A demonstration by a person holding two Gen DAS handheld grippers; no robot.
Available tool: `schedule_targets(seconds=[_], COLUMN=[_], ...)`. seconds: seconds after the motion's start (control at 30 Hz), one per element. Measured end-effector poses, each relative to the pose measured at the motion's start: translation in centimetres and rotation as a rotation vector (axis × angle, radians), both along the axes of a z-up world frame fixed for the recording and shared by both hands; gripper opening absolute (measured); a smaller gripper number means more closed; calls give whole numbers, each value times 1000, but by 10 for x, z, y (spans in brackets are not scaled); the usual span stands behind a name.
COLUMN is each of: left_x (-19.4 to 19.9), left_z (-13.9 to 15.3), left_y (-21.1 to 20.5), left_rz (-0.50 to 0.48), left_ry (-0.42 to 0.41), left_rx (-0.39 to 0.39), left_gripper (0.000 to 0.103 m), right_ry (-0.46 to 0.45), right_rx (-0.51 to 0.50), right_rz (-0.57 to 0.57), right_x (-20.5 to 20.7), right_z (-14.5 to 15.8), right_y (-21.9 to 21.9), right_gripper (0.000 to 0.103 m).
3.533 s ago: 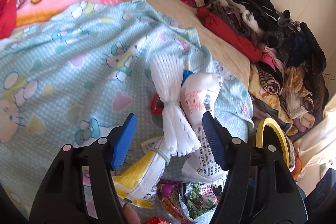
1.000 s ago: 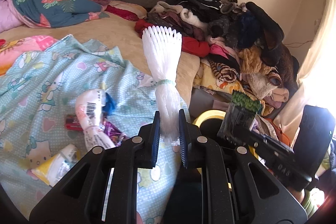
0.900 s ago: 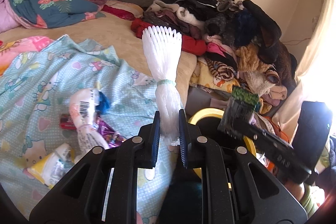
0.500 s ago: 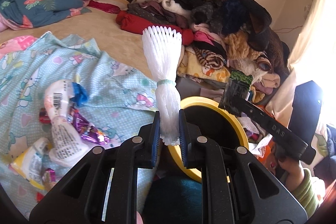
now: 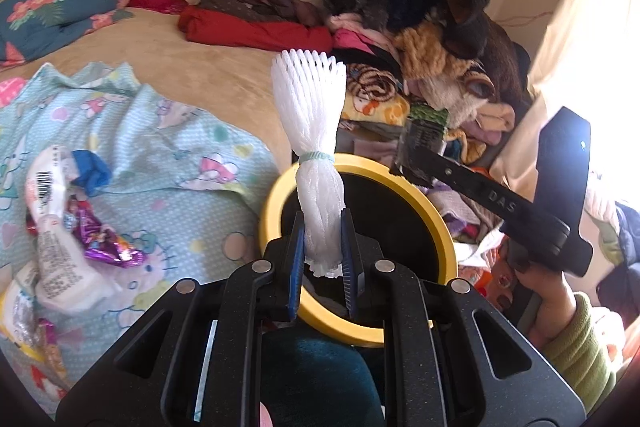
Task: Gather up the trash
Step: 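Carry the foam net and green packet with both tools over the bin, then open the right tool dropping the green packet while the left tool drops the foam net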
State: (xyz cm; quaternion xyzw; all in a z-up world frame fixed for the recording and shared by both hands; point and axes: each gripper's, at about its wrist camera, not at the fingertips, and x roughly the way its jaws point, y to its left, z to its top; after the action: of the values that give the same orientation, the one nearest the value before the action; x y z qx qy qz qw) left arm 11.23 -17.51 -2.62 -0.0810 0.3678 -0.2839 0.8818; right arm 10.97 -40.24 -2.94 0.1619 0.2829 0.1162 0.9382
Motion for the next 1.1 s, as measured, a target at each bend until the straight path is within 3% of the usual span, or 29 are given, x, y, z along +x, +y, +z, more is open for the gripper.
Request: schedule_targets(seconds=[0.57,0.73,0.77,0.8,0.83,0.87,0.9,0.97,1.03,1.1], left_x=[-1,7,8,10,12,11,11,7,2,0], left_z=[-32,-39,-41,-43,-45,-45,-44,-40,-35,-31], left_y=[-50,-63,-63,-63,-63,-61,-59,-54,-49,-43], left_rz=[-113,-130,-122,-121,-122,-108,-99,-84,-58,-33], left_ry=[71,98,101,106,120,123,115,78,42,16], left_rx=[63,77,76,75,71,66,66,61,57,55], left_gripper=[11,12,22,30,48,58,62,79,92,92], right_ry=[74,102,107,114,123,130,129,141,131,124], right_rx=[24,42,49,52,52,51,54,45,33,23], right_rz=[-84,-93,-91,-92,-101,-115,-126,-154,-170,-167], right_x=[5,8,9,9,9,9,9,9,8,8], right_z=[-27,-35,-38,-39,-41,-43,-44,-46,-45,-44], right_y=[-38,-44,-45,-46,-47,-48,-49,-49,-49,-44], right_gripper=[8,13,16,32,50,52,52,65,69,76])
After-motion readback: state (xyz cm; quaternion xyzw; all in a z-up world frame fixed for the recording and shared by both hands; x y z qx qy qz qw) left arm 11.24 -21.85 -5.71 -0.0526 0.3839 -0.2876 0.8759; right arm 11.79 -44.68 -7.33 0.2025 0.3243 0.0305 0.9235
